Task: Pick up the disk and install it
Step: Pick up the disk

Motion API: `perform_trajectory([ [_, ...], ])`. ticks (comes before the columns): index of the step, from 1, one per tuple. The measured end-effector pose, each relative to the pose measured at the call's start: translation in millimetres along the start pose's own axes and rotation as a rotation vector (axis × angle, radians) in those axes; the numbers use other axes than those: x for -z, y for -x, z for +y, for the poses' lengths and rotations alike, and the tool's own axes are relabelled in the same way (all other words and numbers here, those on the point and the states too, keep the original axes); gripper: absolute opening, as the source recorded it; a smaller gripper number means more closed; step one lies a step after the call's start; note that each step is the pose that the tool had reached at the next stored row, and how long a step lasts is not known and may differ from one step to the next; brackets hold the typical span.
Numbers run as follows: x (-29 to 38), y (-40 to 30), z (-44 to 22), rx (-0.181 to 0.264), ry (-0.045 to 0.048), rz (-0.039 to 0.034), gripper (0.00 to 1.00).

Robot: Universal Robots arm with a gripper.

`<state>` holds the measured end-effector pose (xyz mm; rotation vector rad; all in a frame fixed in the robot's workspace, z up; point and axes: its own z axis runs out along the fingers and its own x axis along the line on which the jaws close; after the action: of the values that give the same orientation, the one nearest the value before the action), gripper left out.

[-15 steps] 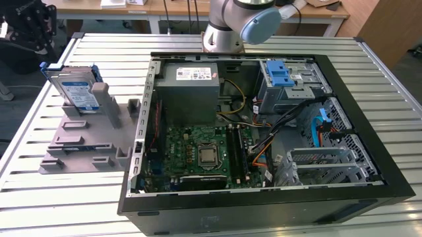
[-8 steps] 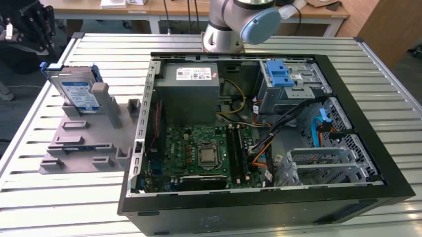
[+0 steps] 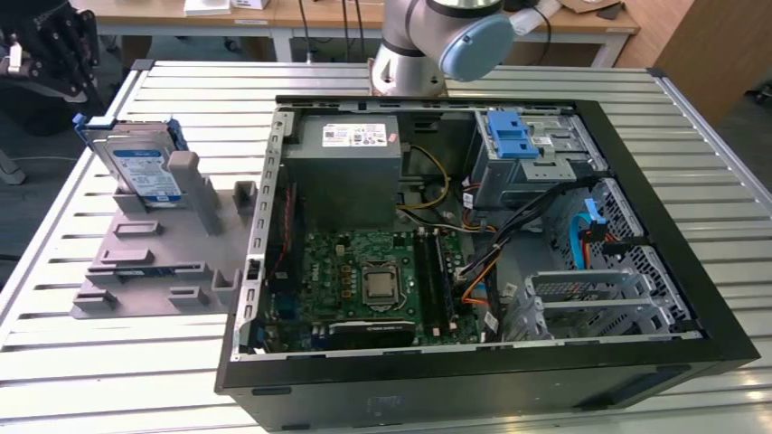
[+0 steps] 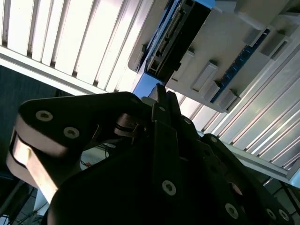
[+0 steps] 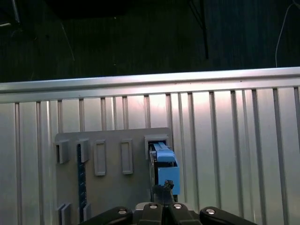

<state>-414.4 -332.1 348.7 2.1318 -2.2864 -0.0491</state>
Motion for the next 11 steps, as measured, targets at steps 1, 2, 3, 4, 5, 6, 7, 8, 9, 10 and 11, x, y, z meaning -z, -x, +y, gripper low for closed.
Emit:
perform_trajectory([
  [1,0.0,0.0,0.0,0.0,0.0,0.0,0.17],
  [2,0.0,0.0,0.1,0.0,-0.0001,0.0,0.23],
  [3,0.0,0.0,0.1,0.0,-0.0001,0.0,0.23],
  [4,0.0,0.0,0.1,0.0,0.0,0.0,0.29],
  [5,0.0,0.0,0.1,0.0,0.0,0.0,0.35],
  [6,0.0,0.0,0.1,0.0,0.0,0.0,0.35],
  [7,0.0,0.0,0.2,0.0,0.0,0.0,0.41],
  [8,0.0,0.0,0.2,0.0,0.0,0.0,0.47],
  [9,0.0,0.0,0.2,0.0,0.0,0.0,0.47],
  [10,0.0,0.0,0.2,0.0,0.0,0.0,0.53],
  [11,0.0,0.0,0.3,0.0,0.0,0.0,0.53],
])
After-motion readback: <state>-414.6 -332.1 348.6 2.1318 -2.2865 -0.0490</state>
